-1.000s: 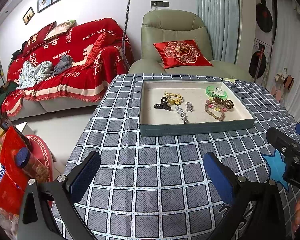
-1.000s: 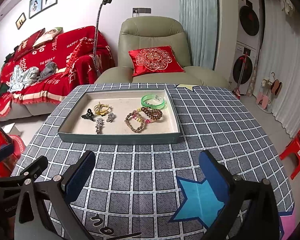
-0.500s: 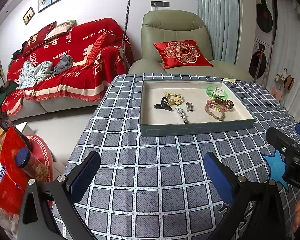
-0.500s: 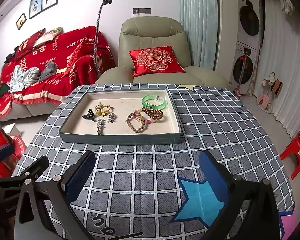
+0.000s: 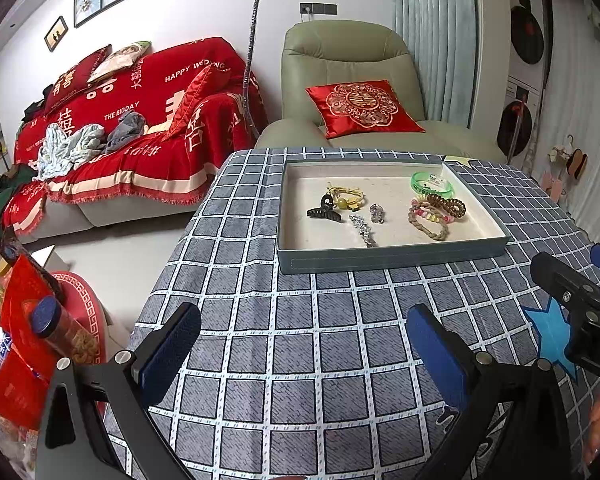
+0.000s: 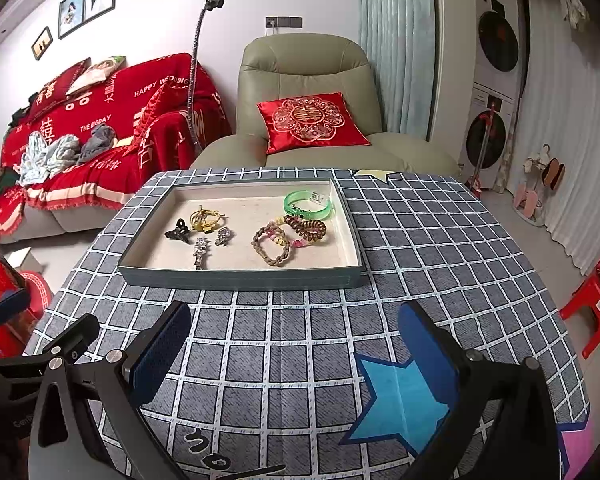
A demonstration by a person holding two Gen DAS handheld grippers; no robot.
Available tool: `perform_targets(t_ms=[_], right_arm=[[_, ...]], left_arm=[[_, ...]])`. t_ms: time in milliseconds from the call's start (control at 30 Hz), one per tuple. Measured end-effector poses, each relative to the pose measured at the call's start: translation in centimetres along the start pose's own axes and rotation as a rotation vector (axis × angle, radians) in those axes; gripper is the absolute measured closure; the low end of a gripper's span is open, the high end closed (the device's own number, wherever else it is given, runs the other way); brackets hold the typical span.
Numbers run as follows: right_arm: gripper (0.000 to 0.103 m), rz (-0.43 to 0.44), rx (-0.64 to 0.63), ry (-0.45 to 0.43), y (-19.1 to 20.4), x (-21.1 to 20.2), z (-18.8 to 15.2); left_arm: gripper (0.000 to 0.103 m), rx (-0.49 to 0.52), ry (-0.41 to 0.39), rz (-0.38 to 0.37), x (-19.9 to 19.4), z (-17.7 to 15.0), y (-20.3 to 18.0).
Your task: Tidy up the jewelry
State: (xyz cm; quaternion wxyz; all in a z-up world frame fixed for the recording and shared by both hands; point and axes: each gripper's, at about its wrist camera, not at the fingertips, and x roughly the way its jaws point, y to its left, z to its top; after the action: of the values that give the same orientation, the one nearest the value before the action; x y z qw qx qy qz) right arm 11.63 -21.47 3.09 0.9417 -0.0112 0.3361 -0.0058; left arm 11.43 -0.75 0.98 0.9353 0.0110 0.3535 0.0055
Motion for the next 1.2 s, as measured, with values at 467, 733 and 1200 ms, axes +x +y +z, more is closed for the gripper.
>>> perform_targets(t_ms=[467,733,1200], right_arm=[[0.000,0.001,0.000,0.001,0.01,-0.06,0.00],[0.000,0.003,0.001,0.003,0.03,-0.05,0.02],[0.000,0.003,0.000,0.003,0.00,-0.03,0.03]], left_arm=[[0.000,0.002,-0.001,0.004,-0.02,-0.05,-0.08],[0.000,-0.002,0.005,-0.006,0.03,-0.10,-0.14],[0.000,0.000,0.008,-0.014,0.12,-0.08,-0.07]])
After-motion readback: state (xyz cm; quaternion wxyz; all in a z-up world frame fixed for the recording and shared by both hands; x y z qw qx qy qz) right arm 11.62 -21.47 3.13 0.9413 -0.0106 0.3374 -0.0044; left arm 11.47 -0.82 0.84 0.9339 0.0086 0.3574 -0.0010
